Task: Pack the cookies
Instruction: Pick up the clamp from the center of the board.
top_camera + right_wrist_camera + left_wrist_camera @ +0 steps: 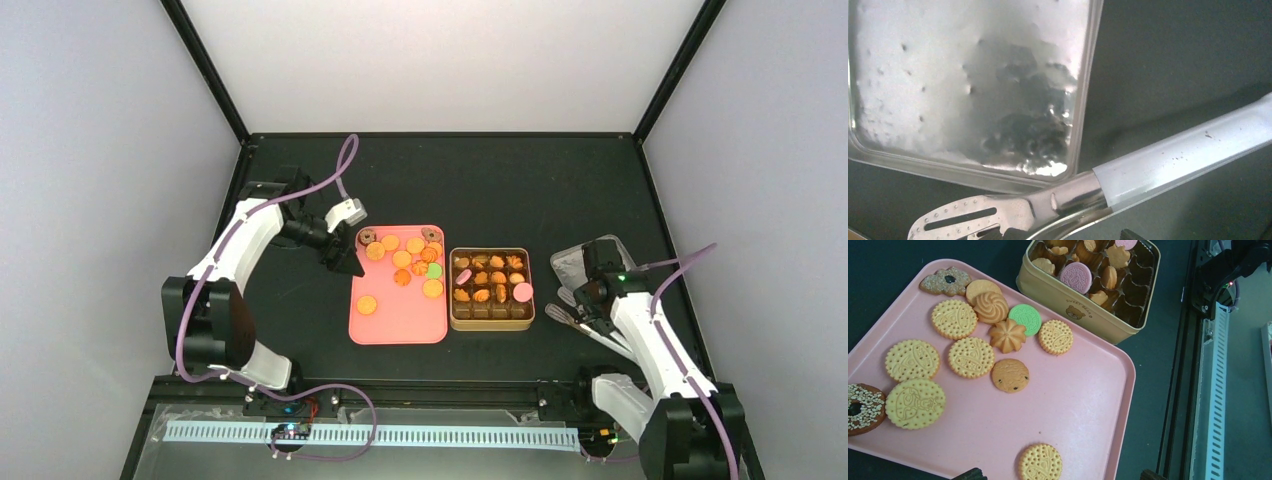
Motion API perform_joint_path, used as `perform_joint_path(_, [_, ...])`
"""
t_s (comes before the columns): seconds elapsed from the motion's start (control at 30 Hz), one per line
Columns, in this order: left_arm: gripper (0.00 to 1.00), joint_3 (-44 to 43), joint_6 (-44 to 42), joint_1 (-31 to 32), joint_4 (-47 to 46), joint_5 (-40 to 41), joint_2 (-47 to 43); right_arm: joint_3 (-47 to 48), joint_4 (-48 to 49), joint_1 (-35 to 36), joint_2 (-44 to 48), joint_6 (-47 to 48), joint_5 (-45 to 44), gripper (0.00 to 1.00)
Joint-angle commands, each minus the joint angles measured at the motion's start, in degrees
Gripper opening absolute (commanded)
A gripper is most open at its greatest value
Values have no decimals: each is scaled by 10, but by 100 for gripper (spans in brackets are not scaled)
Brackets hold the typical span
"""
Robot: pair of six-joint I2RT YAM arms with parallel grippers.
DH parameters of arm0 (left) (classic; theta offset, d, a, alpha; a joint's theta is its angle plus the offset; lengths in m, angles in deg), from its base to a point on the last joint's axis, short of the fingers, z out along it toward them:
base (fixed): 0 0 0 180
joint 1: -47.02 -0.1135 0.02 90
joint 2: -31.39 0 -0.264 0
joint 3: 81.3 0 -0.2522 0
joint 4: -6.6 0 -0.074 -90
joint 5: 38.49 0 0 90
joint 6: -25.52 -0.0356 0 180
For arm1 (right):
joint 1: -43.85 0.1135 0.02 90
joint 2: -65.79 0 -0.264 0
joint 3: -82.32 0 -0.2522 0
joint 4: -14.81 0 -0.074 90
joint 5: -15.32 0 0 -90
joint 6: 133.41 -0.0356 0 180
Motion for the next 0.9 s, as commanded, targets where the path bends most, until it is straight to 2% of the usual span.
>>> perform_joint_path(0.0, [83,-16,-19,3,5,-12,3,-4,47,-25,-8,23,2,61])
perform_joint_path(0.3, [82,-8,-19,2,-2,-6,4,31,93,-69,-75,62,19,48])
perform_joint_path(0.47, [82,-9,-19,2,-1,-5,7,41,127,-106,-109,97,44,38])
perform_joint_path(0.7, [82,-8,-18,2,1,-1,8,46,142,-113,-163,117,91,31])
perform_joint_path(0.87, [81,-9,-22,2,5,3,9,40,139,-113,-165,96,97,32])
